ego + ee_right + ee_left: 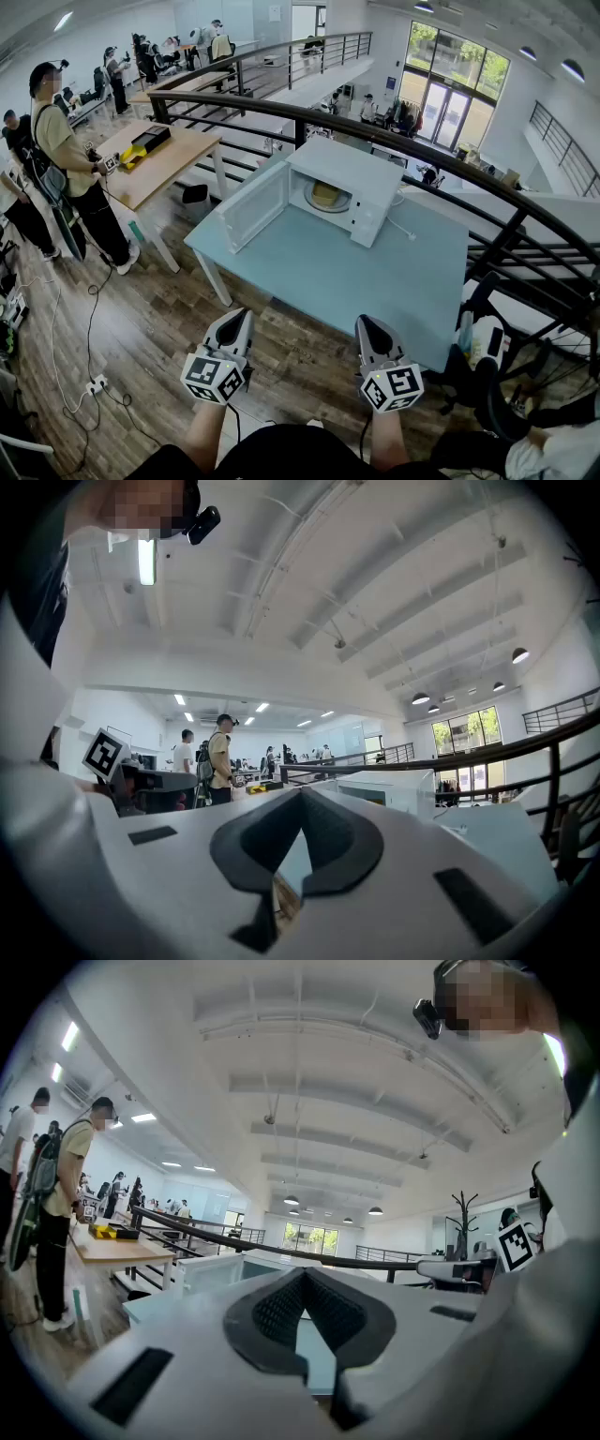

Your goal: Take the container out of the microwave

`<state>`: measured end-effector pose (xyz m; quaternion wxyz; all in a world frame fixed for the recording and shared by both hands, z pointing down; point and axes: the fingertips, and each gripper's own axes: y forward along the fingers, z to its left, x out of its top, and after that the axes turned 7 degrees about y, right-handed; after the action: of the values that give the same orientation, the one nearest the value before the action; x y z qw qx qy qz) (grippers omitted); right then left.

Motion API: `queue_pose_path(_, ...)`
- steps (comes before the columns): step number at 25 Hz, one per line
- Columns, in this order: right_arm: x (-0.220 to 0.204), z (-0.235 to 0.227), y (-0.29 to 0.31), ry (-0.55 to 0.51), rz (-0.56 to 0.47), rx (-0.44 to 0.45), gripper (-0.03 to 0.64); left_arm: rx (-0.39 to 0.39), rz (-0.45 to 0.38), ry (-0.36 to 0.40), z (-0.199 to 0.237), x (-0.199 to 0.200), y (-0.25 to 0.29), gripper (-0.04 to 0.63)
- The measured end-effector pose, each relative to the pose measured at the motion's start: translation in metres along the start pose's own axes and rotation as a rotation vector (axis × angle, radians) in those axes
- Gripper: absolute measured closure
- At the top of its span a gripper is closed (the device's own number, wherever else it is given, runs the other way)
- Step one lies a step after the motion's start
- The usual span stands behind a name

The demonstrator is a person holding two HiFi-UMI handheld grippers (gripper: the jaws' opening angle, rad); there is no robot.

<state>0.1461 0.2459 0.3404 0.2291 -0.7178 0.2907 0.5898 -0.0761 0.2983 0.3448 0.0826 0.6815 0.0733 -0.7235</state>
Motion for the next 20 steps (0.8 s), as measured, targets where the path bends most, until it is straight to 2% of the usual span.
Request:
queue_pose_path(9, -0.001, 0.027, -0.014, 0.048, -0.011, 0.014, 0.609, 0.031, 0.008, 0.04, 0.014, 0.005, -0.027, 0.588)
queue_pose_path(20, -0.013, 0.058, -0.02, 0.091, -0.011, -0.005, 0.609, -0.043, -0.005, 0.06, 0.023, 0.009, -0.053, 0.588)
